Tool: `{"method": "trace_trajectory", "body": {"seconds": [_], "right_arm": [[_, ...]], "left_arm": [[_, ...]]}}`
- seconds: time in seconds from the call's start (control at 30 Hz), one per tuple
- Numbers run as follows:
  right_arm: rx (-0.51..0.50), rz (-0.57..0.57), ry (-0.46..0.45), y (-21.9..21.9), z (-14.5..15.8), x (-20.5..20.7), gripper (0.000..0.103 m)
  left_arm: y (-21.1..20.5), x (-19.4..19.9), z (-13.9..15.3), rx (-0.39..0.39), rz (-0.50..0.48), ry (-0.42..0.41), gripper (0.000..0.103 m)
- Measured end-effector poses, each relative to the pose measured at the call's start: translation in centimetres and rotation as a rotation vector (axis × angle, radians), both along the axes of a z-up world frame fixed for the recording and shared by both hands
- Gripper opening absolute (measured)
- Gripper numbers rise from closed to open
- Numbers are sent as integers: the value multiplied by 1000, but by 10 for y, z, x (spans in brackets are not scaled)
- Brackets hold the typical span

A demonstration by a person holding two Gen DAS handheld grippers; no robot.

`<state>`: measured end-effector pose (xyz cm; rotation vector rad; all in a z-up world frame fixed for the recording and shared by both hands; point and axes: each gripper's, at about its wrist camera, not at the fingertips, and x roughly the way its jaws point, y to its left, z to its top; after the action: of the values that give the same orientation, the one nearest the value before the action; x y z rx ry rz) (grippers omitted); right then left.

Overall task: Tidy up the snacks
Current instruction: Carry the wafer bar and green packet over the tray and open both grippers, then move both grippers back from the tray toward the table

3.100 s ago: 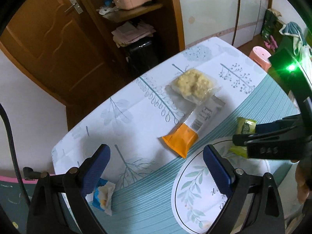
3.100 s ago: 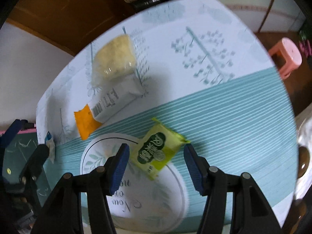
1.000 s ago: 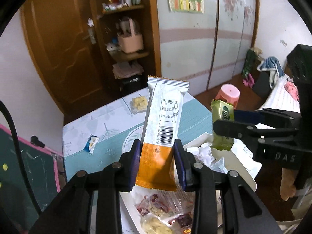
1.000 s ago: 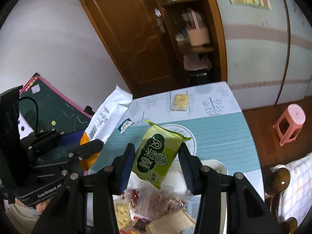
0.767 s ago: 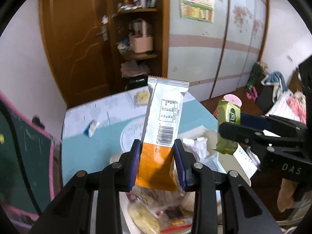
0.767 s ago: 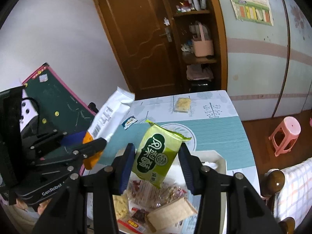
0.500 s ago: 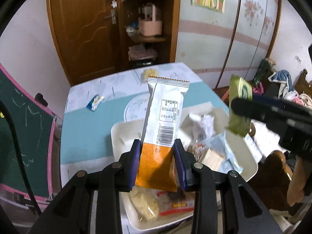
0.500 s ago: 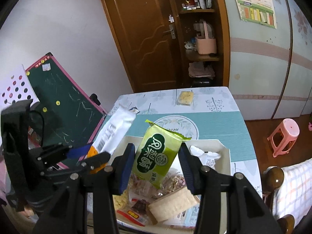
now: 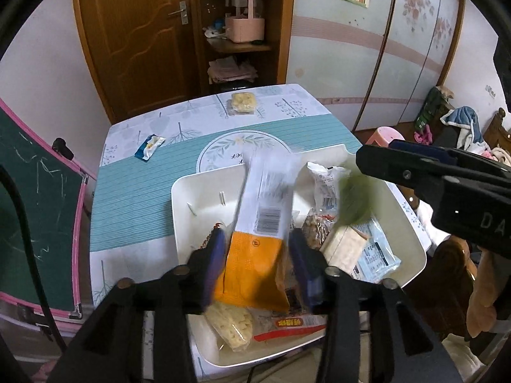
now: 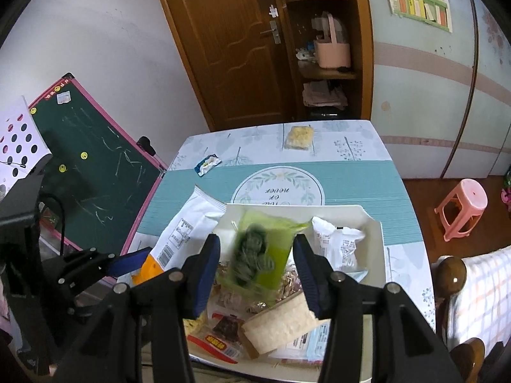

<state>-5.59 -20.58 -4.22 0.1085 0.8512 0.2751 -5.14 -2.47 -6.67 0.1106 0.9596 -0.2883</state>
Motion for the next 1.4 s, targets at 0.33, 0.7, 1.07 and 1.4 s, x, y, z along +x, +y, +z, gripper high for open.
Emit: {"method": "trace_trajectory", "body": {"seconds": [0.33, 0.7, 1.07, 1.4], "right_arm": [[-24, -45, 8, -10, -8, 1, 62], [-37, -74, 90, -22, -36, -2, 62], [-35, -73, 117, -21, -43, 0, 62], [-80, -72, 132, -17, -47, 13, 62]], "left_arm": [[-1, -2, 3, -5, 4, -28, 80], [1, 0, 2, -15, 18, -11, 80], [3, 0, -1, -21, 21, -7, 80], [29, 21, 16, -2, 85, -66, 80]]}}
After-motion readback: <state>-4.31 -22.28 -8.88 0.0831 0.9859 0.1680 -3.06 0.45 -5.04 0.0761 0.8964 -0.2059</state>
